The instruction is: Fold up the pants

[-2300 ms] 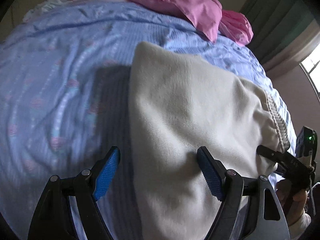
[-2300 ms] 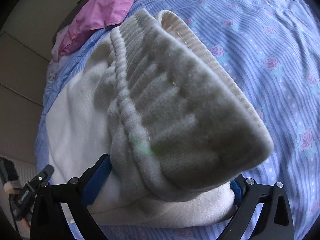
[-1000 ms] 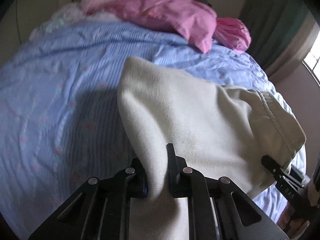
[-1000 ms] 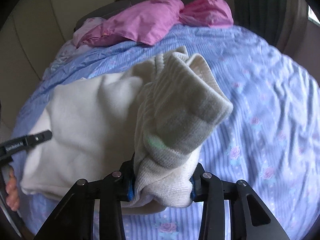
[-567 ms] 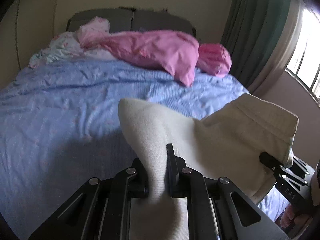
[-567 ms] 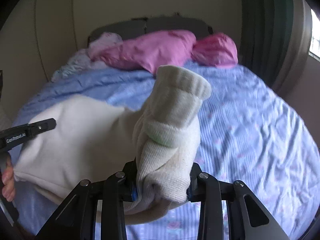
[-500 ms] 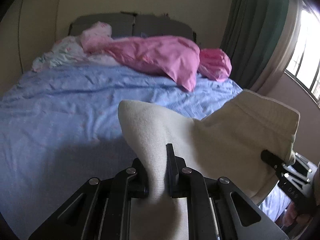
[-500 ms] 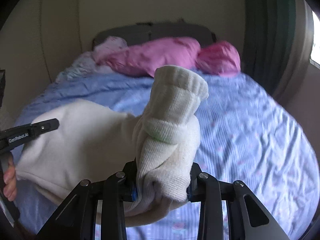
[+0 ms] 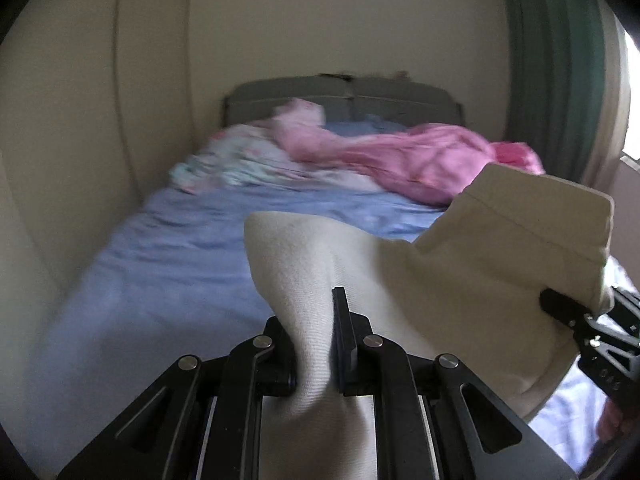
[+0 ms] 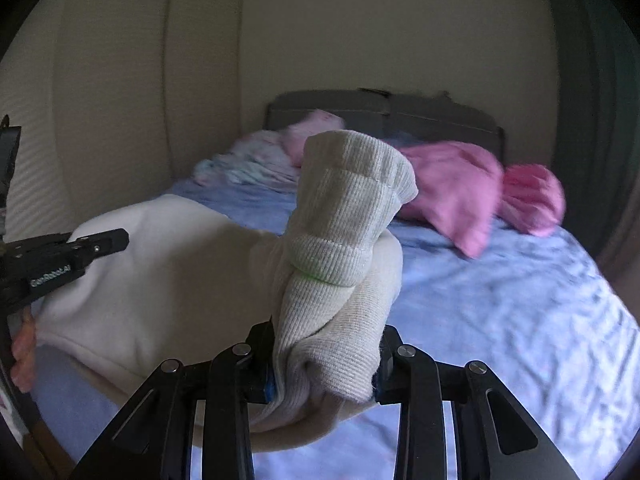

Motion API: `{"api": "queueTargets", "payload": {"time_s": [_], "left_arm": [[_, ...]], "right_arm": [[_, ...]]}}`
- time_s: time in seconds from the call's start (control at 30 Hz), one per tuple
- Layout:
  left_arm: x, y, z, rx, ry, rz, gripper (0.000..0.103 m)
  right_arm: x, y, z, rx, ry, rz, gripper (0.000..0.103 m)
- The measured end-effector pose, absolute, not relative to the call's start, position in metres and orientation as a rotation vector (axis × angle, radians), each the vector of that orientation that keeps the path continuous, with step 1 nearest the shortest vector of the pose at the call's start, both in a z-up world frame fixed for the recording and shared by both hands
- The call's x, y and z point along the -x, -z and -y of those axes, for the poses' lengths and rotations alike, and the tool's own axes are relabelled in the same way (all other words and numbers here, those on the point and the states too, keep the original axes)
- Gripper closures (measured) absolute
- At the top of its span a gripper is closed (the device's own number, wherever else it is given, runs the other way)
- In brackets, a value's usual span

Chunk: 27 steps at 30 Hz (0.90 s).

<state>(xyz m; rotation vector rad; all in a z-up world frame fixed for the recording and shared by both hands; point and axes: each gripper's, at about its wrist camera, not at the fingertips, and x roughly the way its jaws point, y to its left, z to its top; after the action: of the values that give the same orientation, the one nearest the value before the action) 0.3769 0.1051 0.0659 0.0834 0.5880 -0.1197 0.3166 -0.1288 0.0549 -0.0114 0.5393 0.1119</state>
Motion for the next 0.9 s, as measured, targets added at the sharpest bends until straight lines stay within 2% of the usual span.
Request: {"api": "queueTargets", "payload": {"time_s": [0.33, 0.4, 0.43, 0.53, 0.63, 0.67, 0.73, 0.77, 0.9], "left_arm": [[-0.456, -0.053, -0.265, -0.252, -0.220, -0.582, 0.089], [-0.479, -0.034, -0.292, -0.300, -0.302, -0.614, 0.087], [-0.492, -0.020, -0.309, -0.302, -0.345, -0.656, 0.082], [-0.513, 0.034, -0.369, -0.176, -0.487, -0.839, 0.068], [-0.492, 0.071, -0.408, -0.098, -0.562, -0.884, 0.066], [-0.483, 0.078, -0.416, -0.082, -0.572, -0.891, 0.065], [-0.464, 0.085, -0.430, -0.048, -0.588, -0.891, 0.062], [-0.453, 0.086, -0.432, -0.038, -0.581, -0.888, 0.056], [-0.425, 0.074, -0.405, -0.088, -0.522, -0.853, 0.047]], "right_arm": [[-0.391, -0.036, -0.057, 0.031, -0.292, -0.476, 0.070], [-0.400, -0.029, -0.093, 0.026, -0.309, -0.470, 0.070], [-0.406, -0.023, -0.115, 0.030, -0.318, -0.471, 0.069], [-0.433, 0.011, -0.166, 0.009, -0.351, -0.594, 0.059], [-0.453, 0.067, -0.181, -0.078, -0.351, -0.873, 0.053], [-0.449, 0.075, -0.178, -0.089, -0.343, -0.880, 0.049], [-0.437, 0.088, -0.170, -0.056, -0.301, -0.850, 0.034], [-0.434, 0.092, -0.165, -0.045, -0.282, -0.841, 0.033], [-0.439, 0.103, -0.135, -0.119, -0.220, -0.931, 0.033]]}}
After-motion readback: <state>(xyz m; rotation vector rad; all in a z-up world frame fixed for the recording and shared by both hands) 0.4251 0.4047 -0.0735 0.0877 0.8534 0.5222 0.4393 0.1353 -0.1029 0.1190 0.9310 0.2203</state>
